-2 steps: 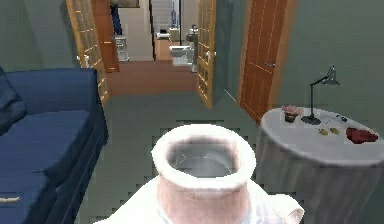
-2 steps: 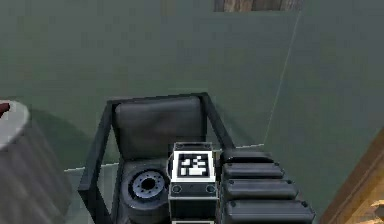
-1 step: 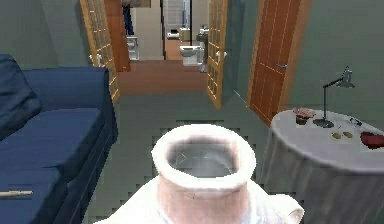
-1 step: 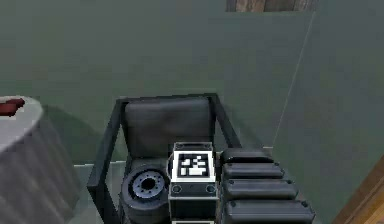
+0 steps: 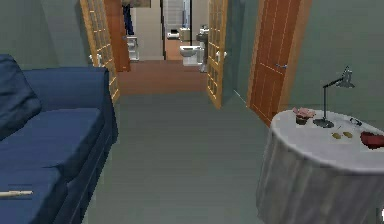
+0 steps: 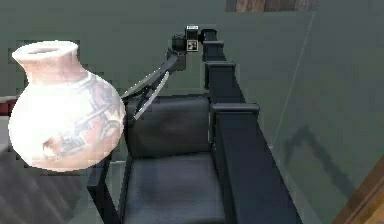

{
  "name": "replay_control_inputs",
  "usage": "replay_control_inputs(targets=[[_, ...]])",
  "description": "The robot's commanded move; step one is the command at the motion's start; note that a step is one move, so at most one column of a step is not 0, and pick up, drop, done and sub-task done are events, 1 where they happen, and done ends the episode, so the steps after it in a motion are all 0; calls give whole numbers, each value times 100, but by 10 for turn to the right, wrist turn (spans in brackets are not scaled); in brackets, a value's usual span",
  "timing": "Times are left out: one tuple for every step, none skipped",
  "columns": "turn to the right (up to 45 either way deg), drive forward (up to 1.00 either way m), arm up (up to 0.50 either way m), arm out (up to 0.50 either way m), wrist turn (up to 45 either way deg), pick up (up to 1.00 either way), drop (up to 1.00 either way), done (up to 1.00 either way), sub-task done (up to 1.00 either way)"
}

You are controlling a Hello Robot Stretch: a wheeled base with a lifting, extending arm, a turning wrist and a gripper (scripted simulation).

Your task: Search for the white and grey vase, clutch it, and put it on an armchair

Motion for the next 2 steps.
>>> replay_control_inputs(targets=[[0, 0, 0, 0, 450, 0, 0, 0, 0], [0, 0, 0, 0, 450, 0, 0, 0, 0]])
